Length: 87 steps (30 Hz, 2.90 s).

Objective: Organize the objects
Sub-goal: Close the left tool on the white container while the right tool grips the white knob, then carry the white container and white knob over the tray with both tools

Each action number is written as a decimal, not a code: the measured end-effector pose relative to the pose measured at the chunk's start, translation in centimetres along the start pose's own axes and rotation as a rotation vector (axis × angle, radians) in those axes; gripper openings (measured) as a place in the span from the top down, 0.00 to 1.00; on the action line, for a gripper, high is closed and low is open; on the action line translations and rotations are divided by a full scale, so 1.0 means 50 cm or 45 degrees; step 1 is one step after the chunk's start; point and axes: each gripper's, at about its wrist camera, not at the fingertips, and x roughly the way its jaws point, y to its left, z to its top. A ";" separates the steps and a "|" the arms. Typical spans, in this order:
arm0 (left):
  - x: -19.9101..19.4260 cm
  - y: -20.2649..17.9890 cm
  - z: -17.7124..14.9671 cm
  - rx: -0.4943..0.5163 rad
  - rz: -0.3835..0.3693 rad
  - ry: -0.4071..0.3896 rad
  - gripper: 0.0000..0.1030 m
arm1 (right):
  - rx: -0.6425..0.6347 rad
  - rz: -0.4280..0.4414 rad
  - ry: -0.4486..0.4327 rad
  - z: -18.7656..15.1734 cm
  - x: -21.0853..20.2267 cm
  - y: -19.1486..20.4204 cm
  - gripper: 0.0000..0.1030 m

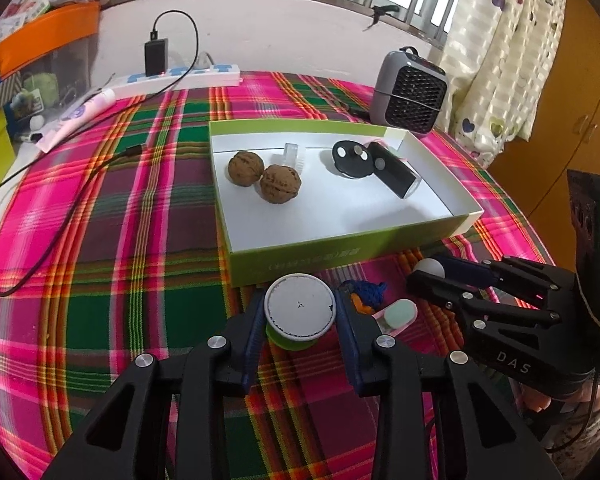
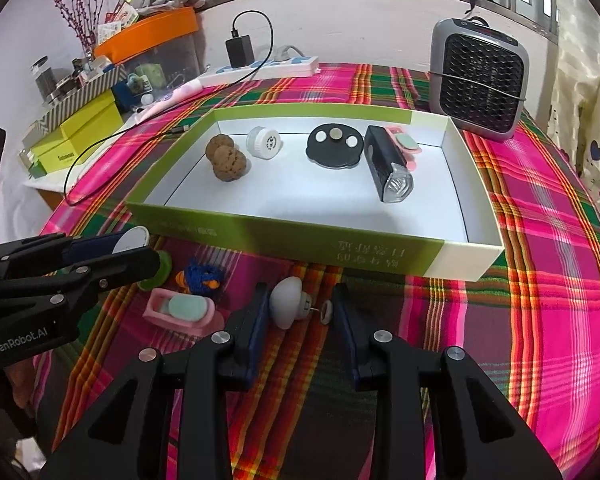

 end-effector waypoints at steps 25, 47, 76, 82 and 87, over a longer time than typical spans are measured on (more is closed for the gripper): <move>0.008 0.007 -0.001 -0.013 0.022 0.000 0.69 | -0.006 -0.002 0.002 -0.002 -0.001 0.000 0.68; -0.023 -0.005 0.002 0.010 0.021 -0.058 0.69 | -0.021 0.031 -0.033 0.002 -0.025 0.007 0.68; -0.059 -0.014 0.047 0.024 0.012 -0.144 0.69 | -0.067 0.059 -0.136 0.055 -0.063 0.012 0.68; -0.045 -0.011 0.072 0.018 0.003 -0.151 0.69 | -0.061 0.067 -0.148 0.084 -0.047 0.003 0.68; -0.026 -0.009 0.088 0.021 0.001 -0.146 0.69 | -0.069 0.060 -0.138 0.107 -0.024 -0.002 0.68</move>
